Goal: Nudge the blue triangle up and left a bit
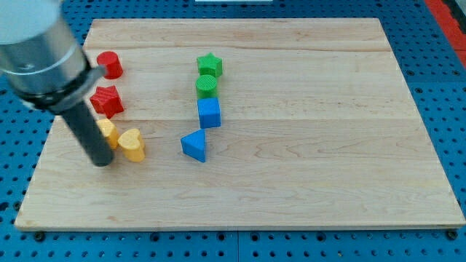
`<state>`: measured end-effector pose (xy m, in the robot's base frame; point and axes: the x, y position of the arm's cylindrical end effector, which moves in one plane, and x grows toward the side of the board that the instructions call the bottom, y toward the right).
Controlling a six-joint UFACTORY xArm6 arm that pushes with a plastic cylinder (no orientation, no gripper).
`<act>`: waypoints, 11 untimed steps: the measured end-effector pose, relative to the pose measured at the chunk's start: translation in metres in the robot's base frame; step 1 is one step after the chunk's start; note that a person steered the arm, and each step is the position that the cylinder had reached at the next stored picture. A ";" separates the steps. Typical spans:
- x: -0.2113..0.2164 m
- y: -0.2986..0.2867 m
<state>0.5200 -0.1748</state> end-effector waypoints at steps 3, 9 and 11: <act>0.035 0.136; 0.001 0.138; 0.013 0.217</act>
<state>0.5333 0.0423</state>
